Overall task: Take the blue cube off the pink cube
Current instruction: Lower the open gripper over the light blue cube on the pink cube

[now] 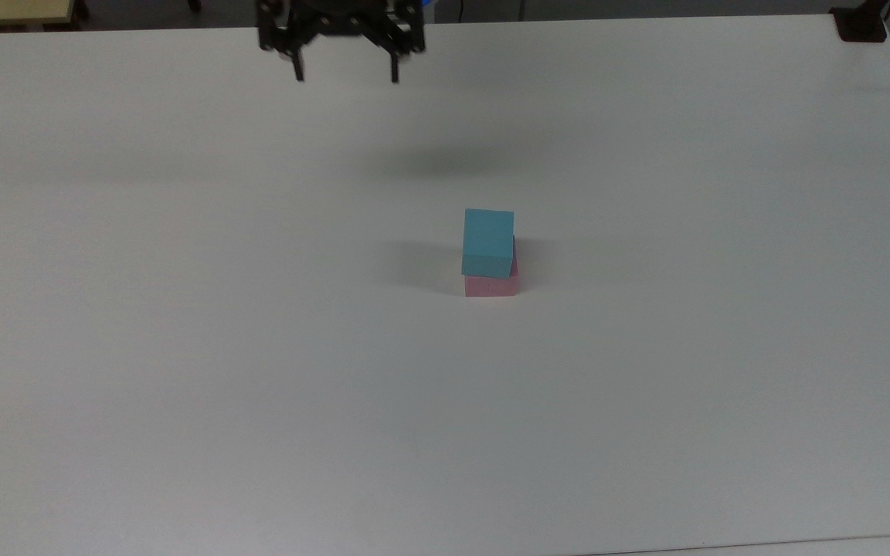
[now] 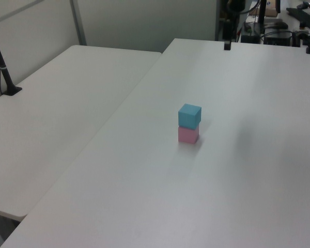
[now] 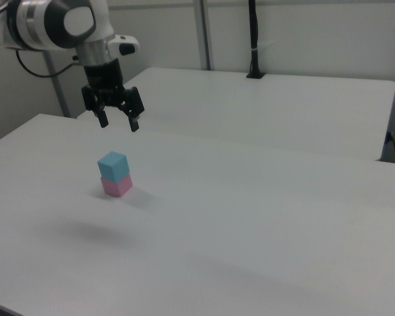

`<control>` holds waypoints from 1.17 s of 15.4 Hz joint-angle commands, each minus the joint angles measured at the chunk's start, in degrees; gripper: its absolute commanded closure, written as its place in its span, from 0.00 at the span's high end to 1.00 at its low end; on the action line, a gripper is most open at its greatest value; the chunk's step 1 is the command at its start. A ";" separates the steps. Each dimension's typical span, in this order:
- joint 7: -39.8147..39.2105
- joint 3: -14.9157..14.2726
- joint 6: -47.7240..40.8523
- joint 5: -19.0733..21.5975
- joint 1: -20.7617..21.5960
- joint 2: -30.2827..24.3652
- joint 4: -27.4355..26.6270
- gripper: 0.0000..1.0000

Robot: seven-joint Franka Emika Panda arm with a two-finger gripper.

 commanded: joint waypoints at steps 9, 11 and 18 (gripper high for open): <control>24.05 3.71 16.75 0.05 8.66 15.73 0.22 1.00; 25.19 4.41 17.63 0.05 8.74 16.52 0.13 1.00; 25.98 4.76 17.72 -1.35 8.48 18.01 0.04 1.00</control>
